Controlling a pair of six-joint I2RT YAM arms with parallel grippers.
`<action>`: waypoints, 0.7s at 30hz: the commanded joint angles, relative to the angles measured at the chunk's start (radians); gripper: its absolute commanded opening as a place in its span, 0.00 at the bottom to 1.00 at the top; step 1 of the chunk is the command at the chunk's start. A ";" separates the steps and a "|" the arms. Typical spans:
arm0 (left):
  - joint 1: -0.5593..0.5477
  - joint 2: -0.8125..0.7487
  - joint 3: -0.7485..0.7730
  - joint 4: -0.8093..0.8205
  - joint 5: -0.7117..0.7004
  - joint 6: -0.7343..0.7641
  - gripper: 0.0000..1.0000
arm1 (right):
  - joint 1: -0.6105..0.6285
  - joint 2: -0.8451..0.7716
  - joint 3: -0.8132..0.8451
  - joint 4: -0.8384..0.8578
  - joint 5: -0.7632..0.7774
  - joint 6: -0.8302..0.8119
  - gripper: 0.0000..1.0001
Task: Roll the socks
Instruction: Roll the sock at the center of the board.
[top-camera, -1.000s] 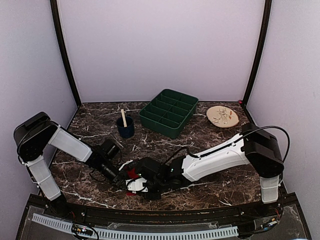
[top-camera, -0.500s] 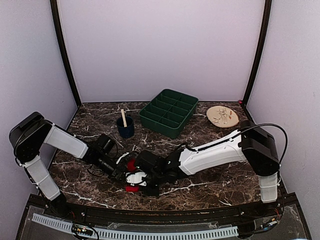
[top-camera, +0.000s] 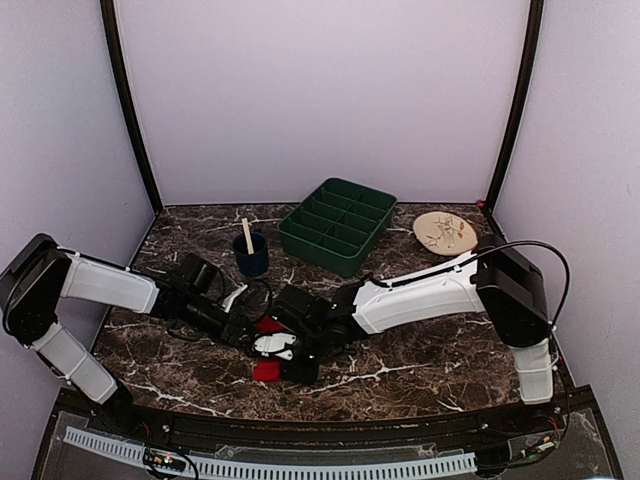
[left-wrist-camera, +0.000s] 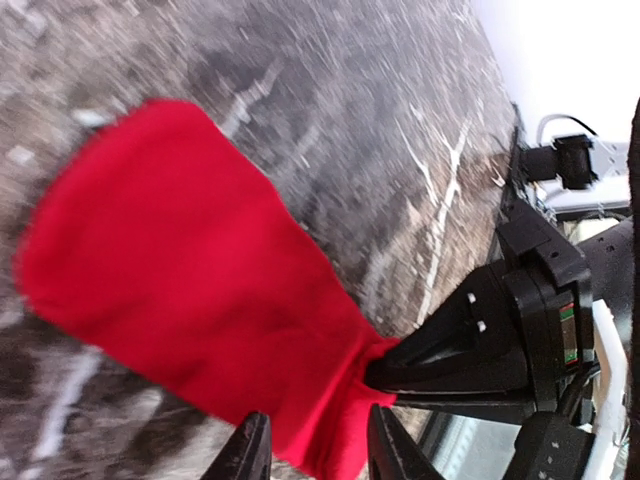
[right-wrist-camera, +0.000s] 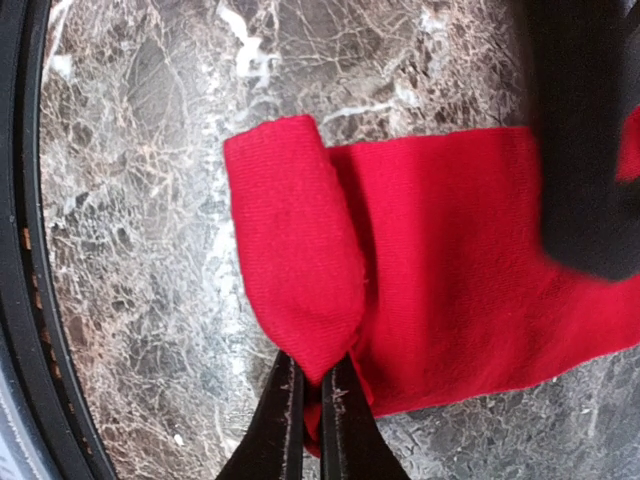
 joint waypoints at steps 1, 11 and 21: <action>0.014 -0.084 -0.020 0.004 -0.162 0.024 0.36 | -0.024 0.042 0.009 -0.107 -0.089 0.068 0.00; 0.014 -0.188 -0.082 0.061 -0.292 -0.007 0.35 | -0.069 0.068 0.063 -0.199 -0.288 0.122 0.00; 0.003 -0.379 -0.241 0.267 -0.395 -0.082 0.28 | -0.133 0.071 0.039 -0.213 -0.466 0.173 0.00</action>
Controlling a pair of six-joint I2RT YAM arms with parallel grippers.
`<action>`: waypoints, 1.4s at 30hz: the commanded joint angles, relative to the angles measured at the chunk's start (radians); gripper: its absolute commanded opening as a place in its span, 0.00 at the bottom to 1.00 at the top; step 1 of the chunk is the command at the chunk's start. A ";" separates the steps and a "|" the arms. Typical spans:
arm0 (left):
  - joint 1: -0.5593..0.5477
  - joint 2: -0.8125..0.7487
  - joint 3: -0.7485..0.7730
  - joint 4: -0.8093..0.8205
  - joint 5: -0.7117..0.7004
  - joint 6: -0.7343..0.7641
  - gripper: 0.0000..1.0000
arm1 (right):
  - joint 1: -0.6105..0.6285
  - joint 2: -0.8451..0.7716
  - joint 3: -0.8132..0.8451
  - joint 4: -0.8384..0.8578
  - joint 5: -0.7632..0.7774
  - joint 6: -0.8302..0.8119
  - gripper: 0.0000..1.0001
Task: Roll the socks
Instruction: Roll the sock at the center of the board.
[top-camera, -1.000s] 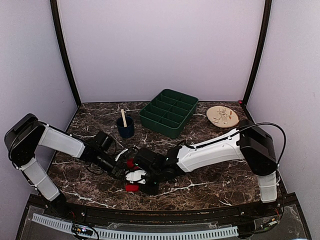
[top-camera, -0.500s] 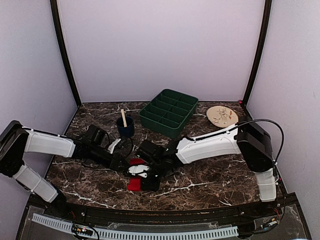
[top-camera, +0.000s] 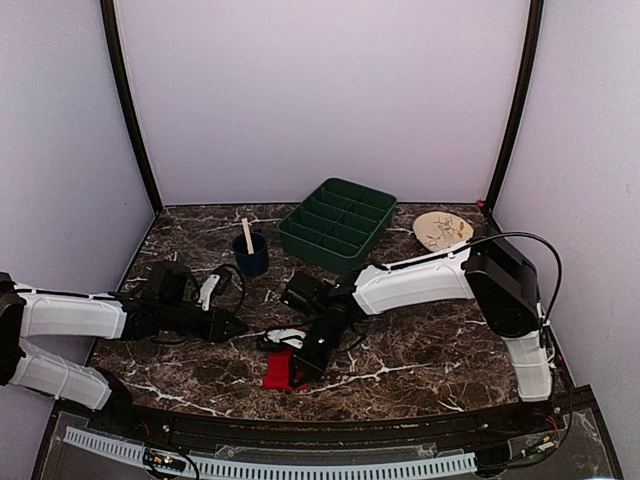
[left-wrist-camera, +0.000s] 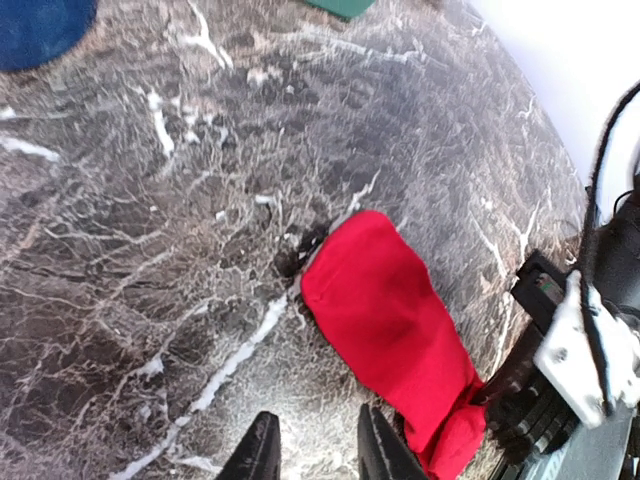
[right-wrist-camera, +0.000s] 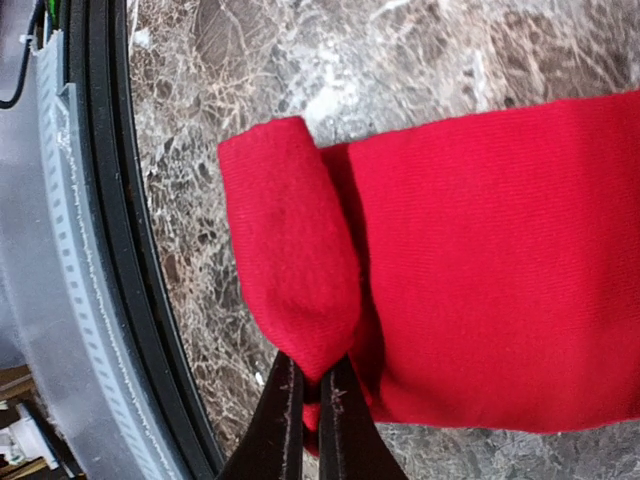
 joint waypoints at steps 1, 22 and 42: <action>-0.012 -0.084 -0.065 0.140 -0.044 -0.027 0.27 | -0.040 0.033 -0.015 -0.051 -0.111 0.037 0.00; -0.359 -0.087 -0.104 0.200 -0.026 0.266 0.27 | -0.136 0.142 0.092 -0.205 -0.278 -0.003 0.00; -0.459 0.155 0.082 0.037 0.018 0.477 0.34 | -0.138 0.141 0.107 -0.240 -0.288 -0.028 0.00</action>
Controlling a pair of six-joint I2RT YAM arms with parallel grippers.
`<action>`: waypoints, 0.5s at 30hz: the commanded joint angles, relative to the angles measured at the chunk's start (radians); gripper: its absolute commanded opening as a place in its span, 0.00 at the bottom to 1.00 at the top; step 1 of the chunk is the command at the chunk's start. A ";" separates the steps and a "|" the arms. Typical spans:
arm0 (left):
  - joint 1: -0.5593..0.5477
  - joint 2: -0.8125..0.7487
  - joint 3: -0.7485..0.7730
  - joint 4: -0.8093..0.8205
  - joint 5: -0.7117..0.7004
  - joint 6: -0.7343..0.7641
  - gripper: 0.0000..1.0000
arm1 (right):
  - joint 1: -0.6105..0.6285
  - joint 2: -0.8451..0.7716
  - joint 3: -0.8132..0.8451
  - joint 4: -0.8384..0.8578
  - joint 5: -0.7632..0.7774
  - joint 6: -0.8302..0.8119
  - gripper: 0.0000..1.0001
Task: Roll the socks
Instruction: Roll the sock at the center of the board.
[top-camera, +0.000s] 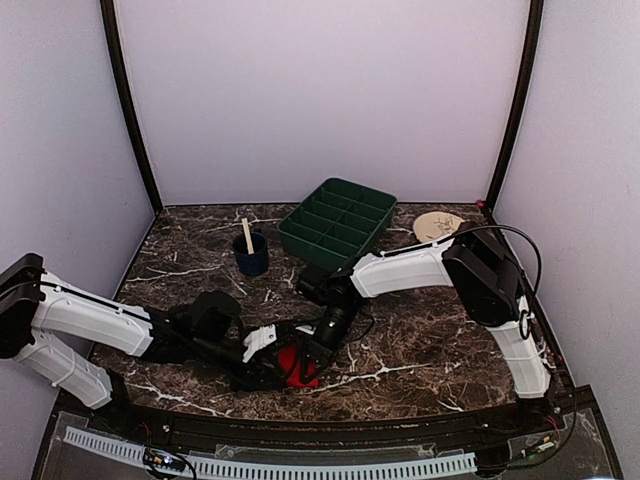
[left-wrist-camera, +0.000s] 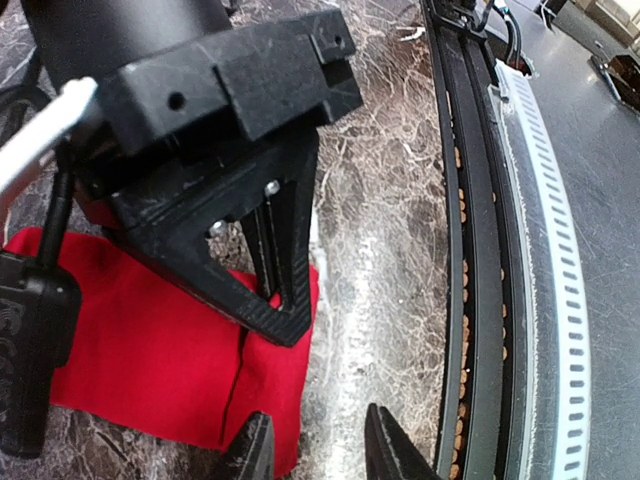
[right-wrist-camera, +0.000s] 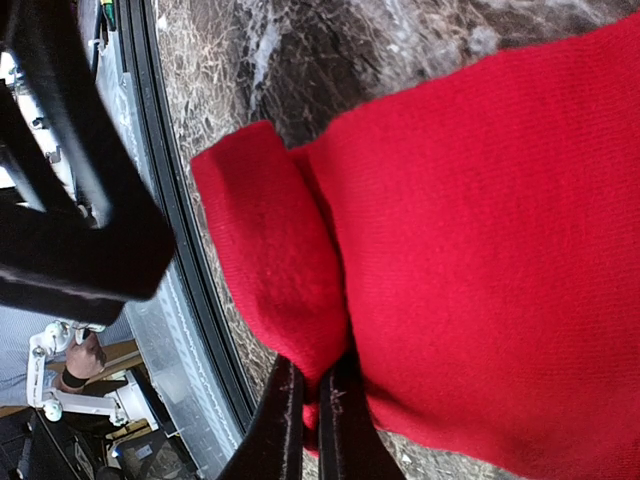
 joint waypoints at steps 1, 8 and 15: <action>-0.013 0.034 0.043 -0.052 0.009 0.058 0.34 | -0.006 0.020 0.009 -0.032 0.017 -0.019 0.00; -0.028 0.084 0.081 -0.085 -0.051 0.104 0.35 | -0.006 0.019 0.002 -0.037 0.011 -0.030 0.00; -0.037 0.108 0.100 -0.097 -0.098 0.125 0.36 | -0.006 0.020 -0.001 -0.035 0.003 -0.034 0.00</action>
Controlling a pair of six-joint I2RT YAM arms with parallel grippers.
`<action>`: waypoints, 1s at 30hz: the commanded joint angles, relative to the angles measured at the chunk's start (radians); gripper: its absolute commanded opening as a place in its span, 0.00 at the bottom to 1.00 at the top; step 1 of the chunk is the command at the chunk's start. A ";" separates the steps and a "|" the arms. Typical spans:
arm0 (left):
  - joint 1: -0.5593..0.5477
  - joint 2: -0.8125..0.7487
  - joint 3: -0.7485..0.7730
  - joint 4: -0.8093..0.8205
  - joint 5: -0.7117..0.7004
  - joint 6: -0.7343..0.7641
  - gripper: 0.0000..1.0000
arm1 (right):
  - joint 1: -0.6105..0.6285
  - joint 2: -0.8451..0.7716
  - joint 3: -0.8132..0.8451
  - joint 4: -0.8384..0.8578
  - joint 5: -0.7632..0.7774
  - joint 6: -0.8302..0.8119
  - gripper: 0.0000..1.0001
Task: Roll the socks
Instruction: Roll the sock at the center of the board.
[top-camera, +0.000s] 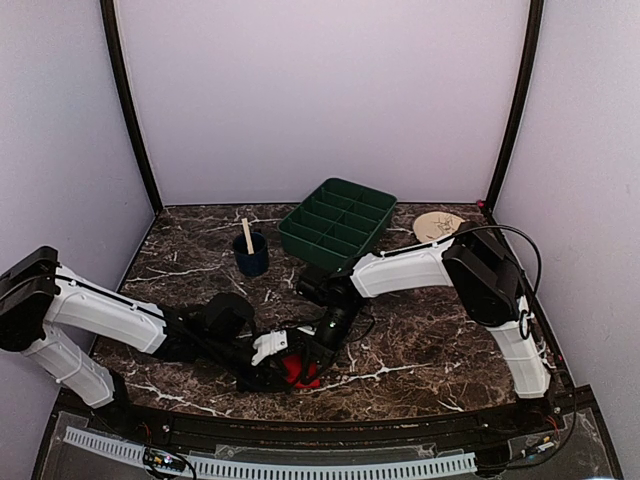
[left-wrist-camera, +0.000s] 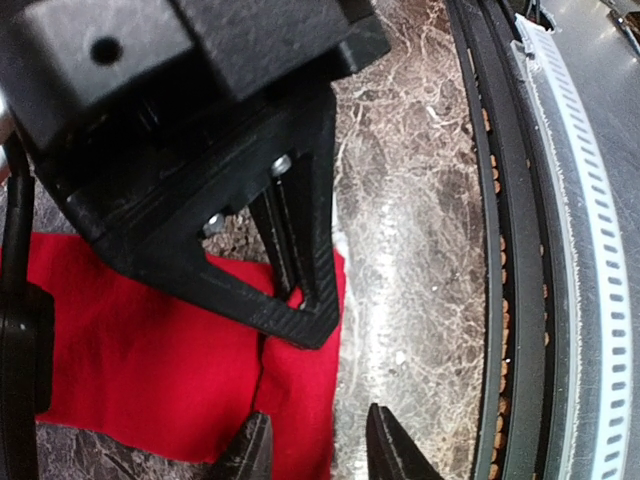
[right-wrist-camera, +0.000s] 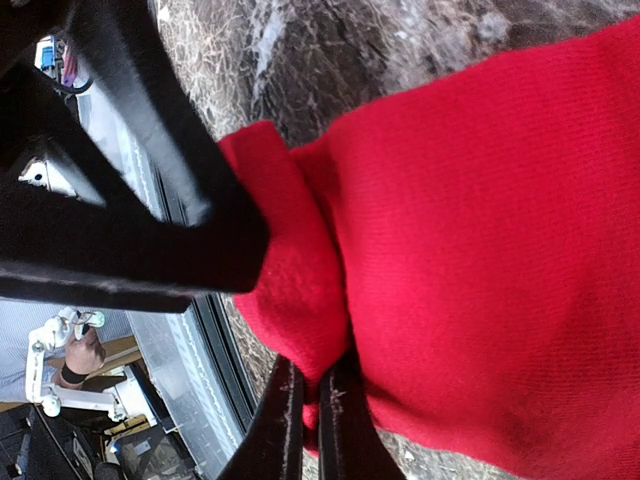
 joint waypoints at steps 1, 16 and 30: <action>-0.012 0.018 0.033 -0.038 -0.039 0.038 0.36 | -0.007 0.020 0.000 -0.021 0.004 -0.017 0.00; -0.040 0.100 0.084 -0.092 -0.093 0.082 0.32 | -0.008 0.025 0.007 -0.033 -0.014 -0.030 0.00; -0.045 0.135 0.115 -0.142 -0.032 0.058 0.07 | -0.021 0.006 -0.014 -0.011 -0.009 -0.016 0.05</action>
